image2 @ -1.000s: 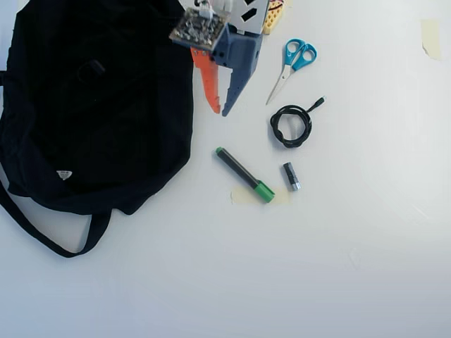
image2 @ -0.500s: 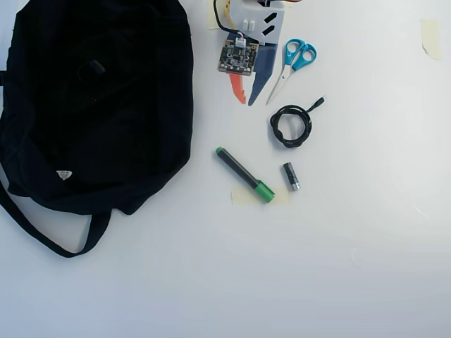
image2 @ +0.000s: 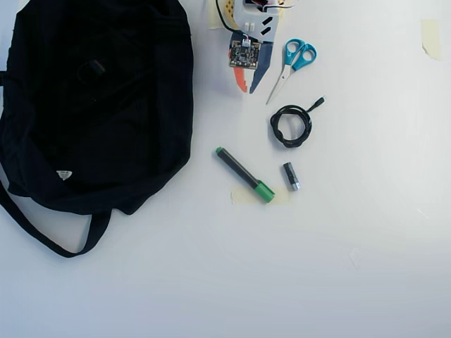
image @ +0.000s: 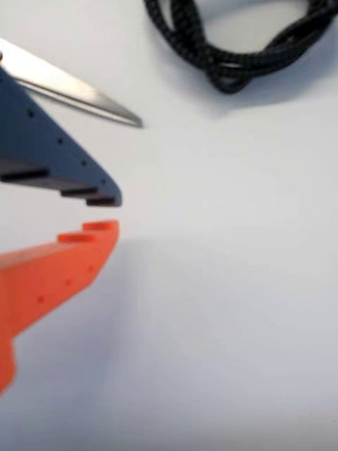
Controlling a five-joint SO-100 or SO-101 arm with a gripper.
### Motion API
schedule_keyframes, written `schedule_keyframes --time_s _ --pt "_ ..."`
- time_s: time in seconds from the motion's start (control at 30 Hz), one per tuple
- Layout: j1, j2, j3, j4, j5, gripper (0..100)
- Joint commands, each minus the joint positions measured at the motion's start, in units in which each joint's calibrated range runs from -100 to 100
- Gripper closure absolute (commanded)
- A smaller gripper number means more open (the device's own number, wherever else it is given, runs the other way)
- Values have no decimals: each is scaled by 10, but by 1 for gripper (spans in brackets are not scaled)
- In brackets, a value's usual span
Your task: Put the bike light into the black bag
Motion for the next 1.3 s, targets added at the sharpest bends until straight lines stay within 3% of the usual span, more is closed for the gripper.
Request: schedule_keyframes --time_s 0.0,0.1,0.3,0.6,1.27 --pt "-2 -92 67 -7 2 98" --pt "-2 -173 113 4 2 98" --pt "-2 -275 108 149 2 98" --pt "4 -280 108 278 -2 97" --pt "-2 -280 108 280 1 97"
